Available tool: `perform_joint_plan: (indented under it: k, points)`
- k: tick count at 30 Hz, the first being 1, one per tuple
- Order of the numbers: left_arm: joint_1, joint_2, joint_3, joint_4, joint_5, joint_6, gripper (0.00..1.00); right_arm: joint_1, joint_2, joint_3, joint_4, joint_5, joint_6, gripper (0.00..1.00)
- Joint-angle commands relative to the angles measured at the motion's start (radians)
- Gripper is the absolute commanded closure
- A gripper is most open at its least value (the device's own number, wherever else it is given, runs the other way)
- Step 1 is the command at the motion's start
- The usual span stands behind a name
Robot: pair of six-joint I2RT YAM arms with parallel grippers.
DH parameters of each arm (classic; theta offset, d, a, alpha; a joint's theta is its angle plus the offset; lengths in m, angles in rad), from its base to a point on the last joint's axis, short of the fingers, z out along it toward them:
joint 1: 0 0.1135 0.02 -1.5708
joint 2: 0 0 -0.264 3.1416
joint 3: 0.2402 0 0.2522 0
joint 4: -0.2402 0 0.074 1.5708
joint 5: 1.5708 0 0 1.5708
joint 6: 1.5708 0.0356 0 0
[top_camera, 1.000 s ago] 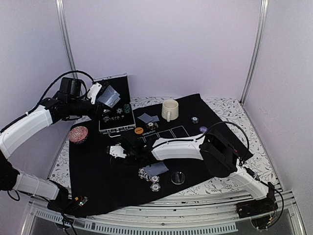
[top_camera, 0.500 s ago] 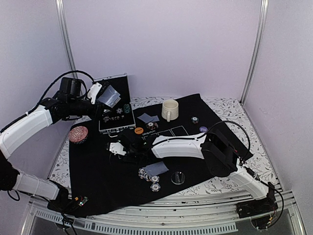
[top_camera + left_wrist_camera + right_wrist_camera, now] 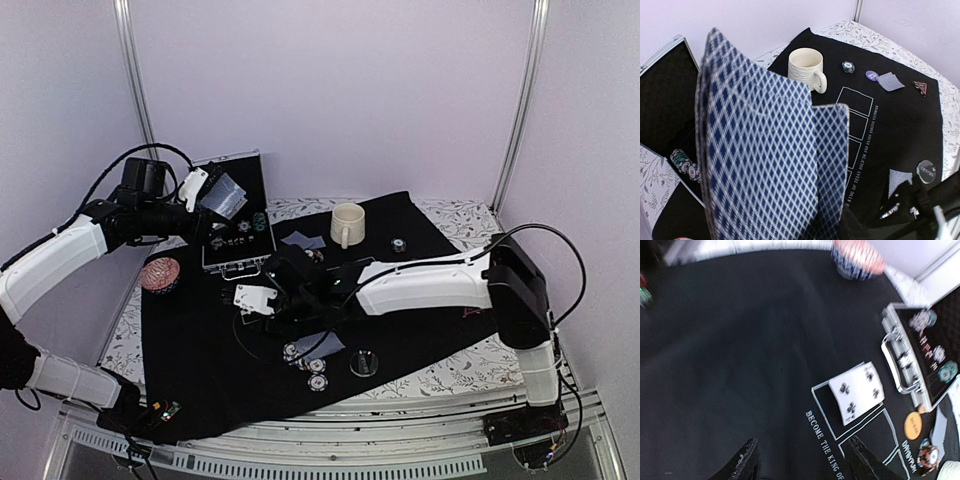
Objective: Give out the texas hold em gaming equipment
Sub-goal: Distribute the poker card in the community card area, then pick up the poker card from the face-down deck piles.
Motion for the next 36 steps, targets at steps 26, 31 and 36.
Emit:
perform_joint_plan:
  k: [26,31,36]
  points:
    - [-0.217,-0.058,-0.047,-0.036,0.266,0.238,0.62,-0.206,-0.421,0.002,0.014,-0.292,0.488,0.01]
    - [-0.23,-0.062,-0.048,-0.042,0.275,0.249,0.62,-0.191,-0.342,0.098,-0.038,-0.267,0.458,0.0]
    - [-0.237,-0.071,-0.055,-0.042,0.277,0.257,0.63,-0.187,-0.307,0.131,-0.072,-0.202,0.46,0.05]
